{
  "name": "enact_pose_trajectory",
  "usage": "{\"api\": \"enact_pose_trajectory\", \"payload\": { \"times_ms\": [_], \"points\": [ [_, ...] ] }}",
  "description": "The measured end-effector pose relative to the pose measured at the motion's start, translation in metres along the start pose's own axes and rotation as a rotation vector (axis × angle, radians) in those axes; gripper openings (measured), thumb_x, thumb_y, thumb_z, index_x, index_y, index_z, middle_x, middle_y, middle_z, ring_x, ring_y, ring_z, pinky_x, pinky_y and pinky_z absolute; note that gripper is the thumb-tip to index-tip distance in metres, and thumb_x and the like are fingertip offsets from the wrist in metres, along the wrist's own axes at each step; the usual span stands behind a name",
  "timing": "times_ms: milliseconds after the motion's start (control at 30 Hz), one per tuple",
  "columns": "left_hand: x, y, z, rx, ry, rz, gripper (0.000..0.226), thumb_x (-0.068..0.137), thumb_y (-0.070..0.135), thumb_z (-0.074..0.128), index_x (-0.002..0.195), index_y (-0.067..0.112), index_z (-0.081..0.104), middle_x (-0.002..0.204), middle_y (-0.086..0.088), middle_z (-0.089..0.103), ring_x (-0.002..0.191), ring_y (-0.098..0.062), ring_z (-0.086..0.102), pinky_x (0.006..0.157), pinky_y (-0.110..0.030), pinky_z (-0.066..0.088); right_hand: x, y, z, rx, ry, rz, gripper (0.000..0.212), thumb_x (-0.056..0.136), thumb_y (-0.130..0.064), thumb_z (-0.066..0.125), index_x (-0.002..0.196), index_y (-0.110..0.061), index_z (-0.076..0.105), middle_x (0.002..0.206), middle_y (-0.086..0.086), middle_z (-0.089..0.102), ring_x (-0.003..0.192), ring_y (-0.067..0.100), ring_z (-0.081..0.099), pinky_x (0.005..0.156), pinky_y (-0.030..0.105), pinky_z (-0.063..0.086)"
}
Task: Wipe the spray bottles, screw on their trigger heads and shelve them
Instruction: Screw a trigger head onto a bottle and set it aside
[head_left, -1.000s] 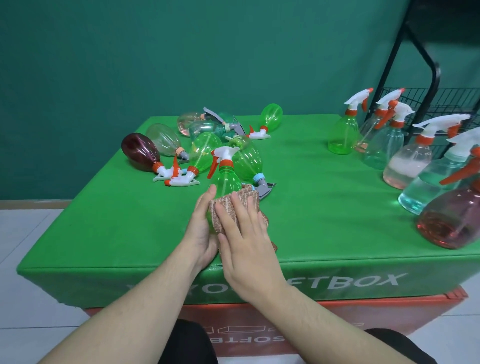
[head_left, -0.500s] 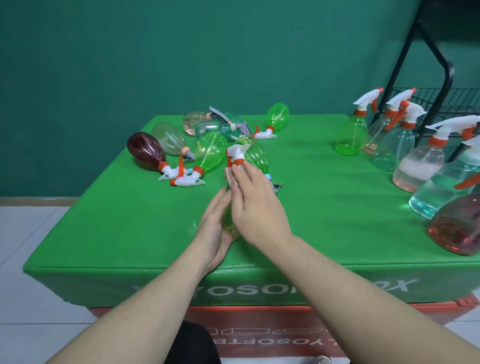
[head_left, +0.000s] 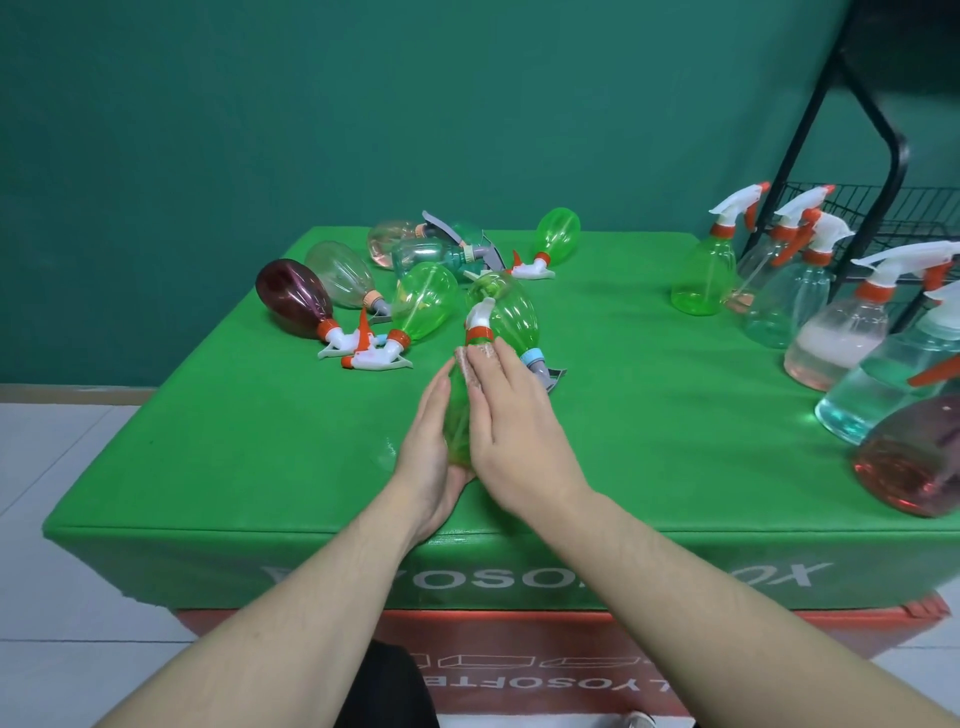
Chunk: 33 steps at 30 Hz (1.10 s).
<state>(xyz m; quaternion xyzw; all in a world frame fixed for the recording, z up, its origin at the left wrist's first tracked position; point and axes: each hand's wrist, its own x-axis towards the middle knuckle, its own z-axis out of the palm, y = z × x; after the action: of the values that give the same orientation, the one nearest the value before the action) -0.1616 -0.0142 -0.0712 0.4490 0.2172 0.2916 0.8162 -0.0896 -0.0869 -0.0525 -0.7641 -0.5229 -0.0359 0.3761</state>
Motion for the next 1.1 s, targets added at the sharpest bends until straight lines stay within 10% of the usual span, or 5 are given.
{"api": "enact_pose_trajectory", "payload": {
  "times_ms": [133,400,733,1100],
  "points": [
    [-0.003,0.003,0.001,-0.011,0.065,-0.041,0.057,0.09,0.06,0.058,0.142,0.036,0.055,0.139,0.01,0.066,0.126,-0.008,0.063,0.099,-0.037,0.055,-0.019,0.002,0.004,-0.05,-0.008,-0.067,0.054,0.106,-0.033,0.022,0.156,-0.017,0.033,0.166,0.011,0.02,0.155,0.024,0.01,0.126,0.044,0.014],
    [-0.005,0.002,0.0,0.03,0.048,0.022,0.062,0.071,0.048,0.075,0.128,0.053,0.054,0.122,0.018,0.066,0.129,-0.014,0.054,0.107,-0.051,0.046,-0.044,0.01,-0.002,0.01,-0.099,-0.013,0.056,0.107,-0.032,0.026,0.16,-0.035,0.011,0.169,-0.012,-0.001,0.155,0.007,-0.006,0.126,0.048,0.011],
    [-0.005,0.002,0.0,-0.007,-0.03,0.015,0.07,0.083,0.035,0.068,0.15,0.025,0.05,0.13,0.005,0.072,0.112,-0.004,0.07,0.076,-0.024,0.06,-0.016,-0.003,-0.011,0.021,-0.024,0.01,0.056,0.104,-0.032,0.025,0.158,-0.019,0.028,0.168,0.003,0.014,0.156,0.016,0.002,0.127,0.039,0.006],
    [-0.003,0.0,-0.005,-0.019,-0.048,-0.04,0.075,0.084,0.02,0.075,0.153,0.023,0.044,0.123,-0.012,0.074,0.097,-0.021,0.075,0.092,-0.045,0.057,0.035,-0.001,-0.023,0.141,-0.148,0.221,0.05,0.109,-0.026,0.028,0.158,-0.017,0.031,0.166,0.001,0.023,0.153,0.013,0.017,0.125,0.034,0.014]
  ]
}}
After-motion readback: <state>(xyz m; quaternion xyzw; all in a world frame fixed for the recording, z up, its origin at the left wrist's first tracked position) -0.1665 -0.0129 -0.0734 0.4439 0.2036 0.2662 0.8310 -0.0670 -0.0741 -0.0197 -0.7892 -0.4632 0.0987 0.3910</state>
